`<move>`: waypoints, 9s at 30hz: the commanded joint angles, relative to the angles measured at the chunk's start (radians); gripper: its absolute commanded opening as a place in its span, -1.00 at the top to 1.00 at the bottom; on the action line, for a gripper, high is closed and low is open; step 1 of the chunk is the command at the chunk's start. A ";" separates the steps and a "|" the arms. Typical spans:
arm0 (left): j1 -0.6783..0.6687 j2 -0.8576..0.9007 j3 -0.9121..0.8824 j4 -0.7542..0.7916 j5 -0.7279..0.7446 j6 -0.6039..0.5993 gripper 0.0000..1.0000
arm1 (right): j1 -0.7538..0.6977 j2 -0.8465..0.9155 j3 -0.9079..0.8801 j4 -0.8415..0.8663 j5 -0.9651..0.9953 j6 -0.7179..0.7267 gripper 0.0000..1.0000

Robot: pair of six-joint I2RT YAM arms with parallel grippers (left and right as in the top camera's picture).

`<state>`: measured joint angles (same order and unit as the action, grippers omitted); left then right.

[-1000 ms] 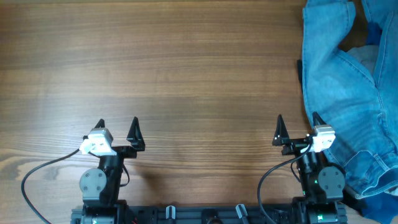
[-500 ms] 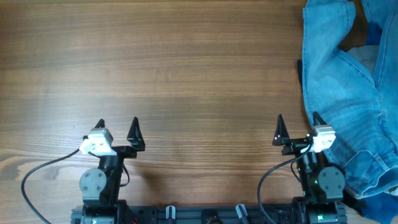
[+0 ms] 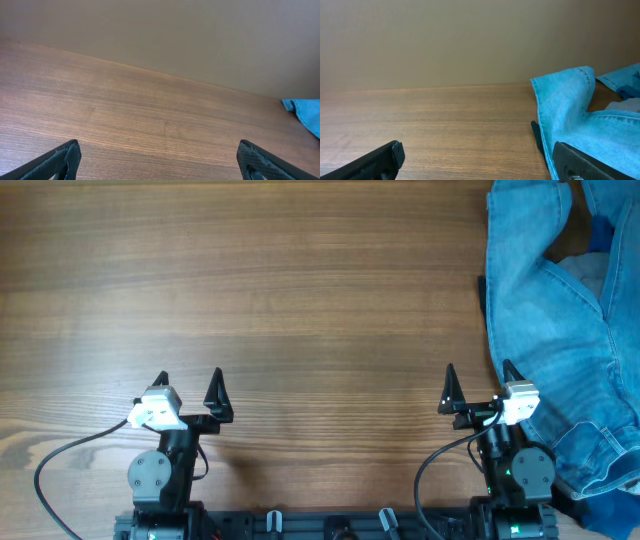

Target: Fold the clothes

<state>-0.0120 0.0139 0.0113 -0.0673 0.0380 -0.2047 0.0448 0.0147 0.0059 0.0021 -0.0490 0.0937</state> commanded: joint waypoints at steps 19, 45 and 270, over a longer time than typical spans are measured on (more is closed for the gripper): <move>-0.003 0.161 0.154 -0.047 0.052 -0.014 -1.00 | 0.004 0.231 0.195 -0.012 -0.011 0.038 -0.99; -0.003 0.707 0.703 -0.491 0.153 -0.043 -1.00 | -0.027 1.225 0.799 -0.581 0.066 0.058 -1.00; 0.183 1.449 0.823 -0.645 0.293 -0.328 -1.00 | 0.108 1.546 1.341 -1.036 0.175 0.299 -1.00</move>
<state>0.1883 1.4197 0.8371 -0.6697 0.4026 -0.4053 0.1562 1.5799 1.3296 -1.0348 0.1383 0.3992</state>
